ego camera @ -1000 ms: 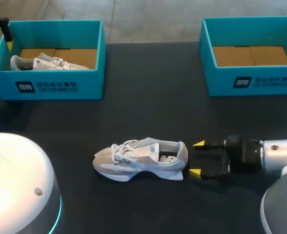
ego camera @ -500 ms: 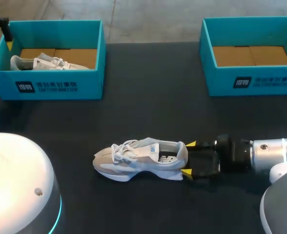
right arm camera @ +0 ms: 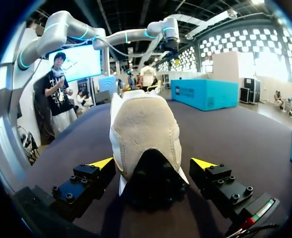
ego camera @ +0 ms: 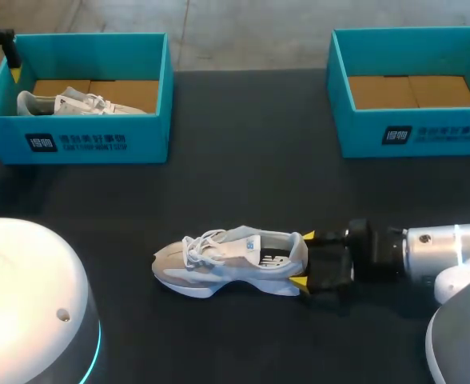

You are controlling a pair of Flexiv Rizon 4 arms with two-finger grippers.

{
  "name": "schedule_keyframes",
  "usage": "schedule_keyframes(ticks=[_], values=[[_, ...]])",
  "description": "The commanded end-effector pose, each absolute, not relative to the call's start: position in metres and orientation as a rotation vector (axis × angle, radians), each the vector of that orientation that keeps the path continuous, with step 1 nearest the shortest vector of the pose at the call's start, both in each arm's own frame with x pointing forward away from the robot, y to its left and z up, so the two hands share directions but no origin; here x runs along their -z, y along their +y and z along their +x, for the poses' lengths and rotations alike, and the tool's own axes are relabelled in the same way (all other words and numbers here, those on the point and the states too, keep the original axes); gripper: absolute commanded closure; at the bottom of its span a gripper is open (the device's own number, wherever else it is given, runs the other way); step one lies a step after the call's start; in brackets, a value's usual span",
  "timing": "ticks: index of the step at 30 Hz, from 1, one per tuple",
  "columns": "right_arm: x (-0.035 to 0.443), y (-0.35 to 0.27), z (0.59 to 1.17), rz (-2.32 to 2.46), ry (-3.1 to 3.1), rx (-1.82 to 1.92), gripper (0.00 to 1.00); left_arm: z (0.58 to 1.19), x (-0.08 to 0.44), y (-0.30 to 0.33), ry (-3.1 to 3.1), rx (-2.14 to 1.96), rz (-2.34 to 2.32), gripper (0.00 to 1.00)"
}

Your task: Take the shoe out of the shoebox, open the shoe tongue, remove and reinsert the insole, then place the shoe into the shoebox

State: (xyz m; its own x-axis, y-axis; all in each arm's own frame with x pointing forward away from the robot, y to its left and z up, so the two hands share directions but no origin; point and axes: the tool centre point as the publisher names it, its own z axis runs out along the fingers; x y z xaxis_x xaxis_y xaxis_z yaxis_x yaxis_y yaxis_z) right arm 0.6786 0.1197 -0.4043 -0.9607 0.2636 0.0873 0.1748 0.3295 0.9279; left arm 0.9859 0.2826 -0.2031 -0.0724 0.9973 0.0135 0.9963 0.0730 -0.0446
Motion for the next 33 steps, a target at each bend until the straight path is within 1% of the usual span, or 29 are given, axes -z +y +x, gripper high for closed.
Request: schedule_keyframes(ticks=[1, 33], values=[[0.408, 0.125, 0.681, 0.417, 2.510, -1.720, 0.00, 0.985, 0.203, 0.283, -2.271, -0.033, -2.113, 0.00], [0.408, 0.155, 0.681, 0.286, 2.465, -1.806, 0.00, 0.985, 0.203, 0.283, -2.271, -0.033, -2.113, 0.00]])
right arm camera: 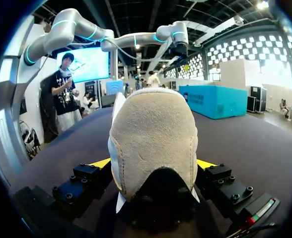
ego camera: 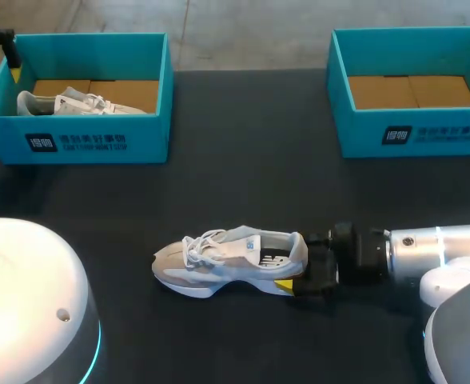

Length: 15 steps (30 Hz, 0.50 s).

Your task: Take the shoe out of the shoebox, open the shoe tongue, remove and reinsert the insole, then place the shoe into the shoebox

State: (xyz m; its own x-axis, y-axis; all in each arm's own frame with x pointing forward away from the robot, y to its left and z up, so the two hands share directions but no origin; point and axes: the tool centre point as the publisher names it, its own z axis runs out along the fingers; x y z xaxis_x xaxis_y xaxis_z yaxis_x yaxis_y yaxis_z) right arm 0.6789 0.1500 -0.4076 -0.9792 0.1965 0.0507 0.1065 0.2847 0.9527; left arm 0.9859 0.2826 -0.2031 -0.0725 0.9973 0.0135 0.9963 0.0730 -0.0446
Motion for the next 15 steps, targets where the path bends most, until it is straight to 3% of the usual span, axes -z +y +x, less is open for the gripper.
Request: schedule_keyframes(ticks=[1, 15], values=[[0.4086, 0.1556, 0.6811, 0.284, 2.466, -1.806, 0.00, 0.9850, 0.2030, 0.2831, -2.271, -0.033, -2.113, 0.00], [0.4156, 0.1559, 0.6795, 0.212, 2.462, -1.845, 0.00, 0.9850, 0.2030, 0.2831, -2.271, -0.033, -2.113, 0.00]])
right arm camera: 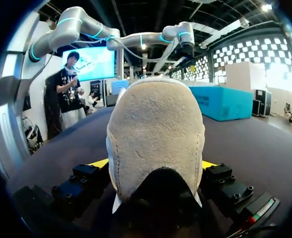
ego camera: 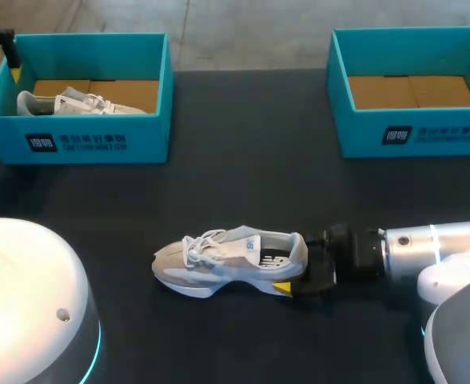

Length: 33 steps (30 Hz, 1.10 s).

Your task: Take the shoe out of the shoebox, open the shoe tongue, remove and reinsert the insole, then place the shoe into the shoebox

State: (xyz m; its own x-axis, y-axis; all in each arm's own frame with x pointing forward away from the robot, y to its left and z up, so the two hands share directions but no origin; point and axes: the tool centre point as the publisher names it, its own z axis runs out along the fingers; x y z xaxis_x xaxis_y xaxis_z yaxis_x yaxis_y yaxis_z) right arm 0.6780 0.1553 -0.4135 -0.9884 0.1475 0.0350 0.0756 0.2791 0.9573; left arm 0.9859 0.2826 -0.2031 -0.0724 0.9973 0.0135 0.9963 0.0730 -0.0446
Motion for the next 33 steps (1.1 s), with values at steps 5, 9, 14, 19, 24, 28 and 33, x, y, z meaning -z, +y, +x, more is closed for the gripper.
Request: schedule_keyframes(ticks=[5, 9, 14, 19, 24, 28, 33], values=[[0.417, 0.156, 0.681, 0.207, 2.462, -1.842, 0.00, 0.985, 0.203, 0.283, -2.271, -0.033, -2.113, 0.00], [0.417, 0.156, 0.682, 0.212, 2.464, -1.841, 0.80, 0.985, 0.203, 0.283, -2.271, -0.033, -2.113, 0.00], [0.417, 0.156, 0.683, 0.210, 2.466, -1.838, 1.00, 0.985, 0.203, 0.283, -2.271, -0.033, -2.113, 0.00], [0.416, 0.155, 0.684, 0.202, 2.470, -1.835, 1.00, 0.985, 0.203, 0.283, -2.271, -0.033, -2.113, 0.00], [0.415, 0.155, 0.687, 0.186, 2.480, -1.828, 1.00, 0.985, 0.203, 0.283, -2.271, -0.033, -2.113, 0.00], [0.414, 0.155, 0.689, 0.182, 2.484, -1.825, 1.00, 0.985, 0.203, 0.283, -2.271, -0.033, -2.113, 0.00], [0.415, 0.151, 0.689, 0.189, 2.477, -1.827, 1.00, 0.985, 0.203, 0.283, -2.271, -0.033, -2.113, 0.00]])
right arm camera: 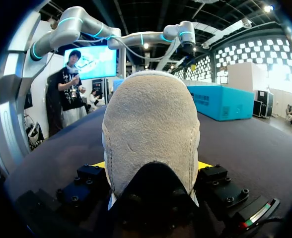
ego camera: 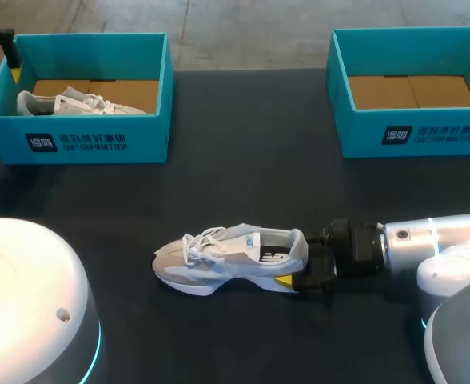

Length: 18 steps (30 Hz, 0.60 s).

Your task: Take the shoe out of the shoebox, open the shoe tongue, remove and reinsert the insole, then place the shoe into the shoebox

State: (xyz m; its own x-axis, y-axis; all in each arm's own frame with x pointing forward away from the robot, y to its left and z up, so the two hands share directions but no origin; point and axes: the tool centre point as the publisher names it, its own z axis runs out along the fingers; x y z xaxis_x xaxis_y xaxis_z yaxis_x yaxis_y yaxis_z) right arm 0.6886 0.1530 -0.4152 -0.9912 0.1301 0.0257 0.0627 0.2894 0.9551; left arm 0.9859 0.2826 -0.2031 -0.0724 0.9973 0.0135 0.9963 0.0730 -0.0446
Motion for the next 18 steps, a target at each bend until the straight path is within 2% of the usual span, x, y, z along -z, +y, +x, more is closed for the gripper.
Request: schedule_keyframes(ticks=[1, 18], values=[[0.4154, 0.1500, 0.6882, 0.191, 2.476, -1.827, 1.00, 0.9850, 0.2030, 0.2831, -2.271, -0.033, -2.113, 0.00], [0.4168, 0.1468, 0.6879, 0.190, 2.475, -1.832, 1.00, 0.9850, 0.2030, 0.2831, -2.271, -0.033, -2.113, 0.00]])
